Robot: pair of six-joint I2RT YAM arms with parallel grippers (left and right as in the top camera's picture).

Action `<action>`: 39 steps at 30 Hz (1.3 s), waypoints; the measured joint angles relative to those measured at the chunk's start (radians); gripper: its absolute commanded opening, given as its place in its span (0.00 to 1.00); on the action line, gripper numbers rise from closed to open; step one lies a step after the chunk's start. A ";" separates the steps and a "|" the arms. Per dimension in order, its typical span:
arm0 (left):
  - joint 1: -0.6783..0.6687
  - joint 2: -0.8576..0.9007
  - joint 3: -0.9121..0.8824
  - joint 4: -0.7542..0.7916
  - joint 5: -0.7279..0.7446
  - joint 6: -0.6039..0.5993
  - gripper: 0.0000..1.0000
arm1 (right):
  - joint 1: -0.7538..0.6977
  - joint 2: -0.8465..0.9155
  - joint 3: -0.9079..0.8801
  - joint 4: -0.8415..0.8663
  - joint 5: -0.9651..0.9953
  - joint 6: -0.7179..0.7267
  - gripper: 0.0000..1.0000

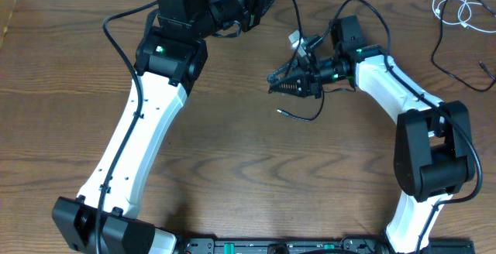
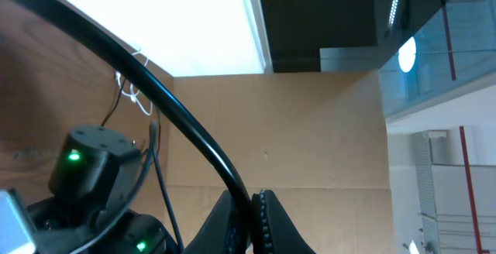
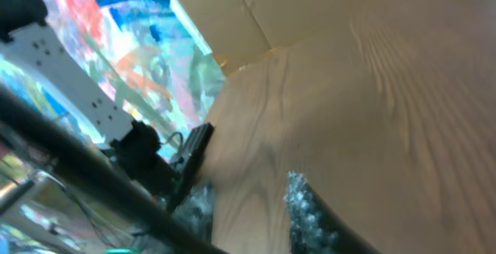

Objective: Untangle cables

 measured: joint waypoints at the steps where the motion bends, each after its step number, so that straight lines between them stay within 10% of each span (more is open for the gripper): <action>1: 0.000 0.000 0.000 -0.001 0.000 0.000 0.07 | -0.001 0.000 0.000 0.037 0.001 0.027 0.01; 11: 0.000 0.000 0.000 -0.048 -0.029 0.025 0.12 | -0.042 0.000 0.000 0.206 0.246 0.496 0.01; 21: 0.016 -0.002 0.001 -0.382 -0.311 0.279 0.84 | -0.160 -0.154 -0.006 -0.010 0.616 0.664 0.01; 39: 0.011 -0.002 0.001 -0.616 -0.413 0.643 0.89 | -0.524 -0.871 -0.005 -0.024 0.998 0.761 0.01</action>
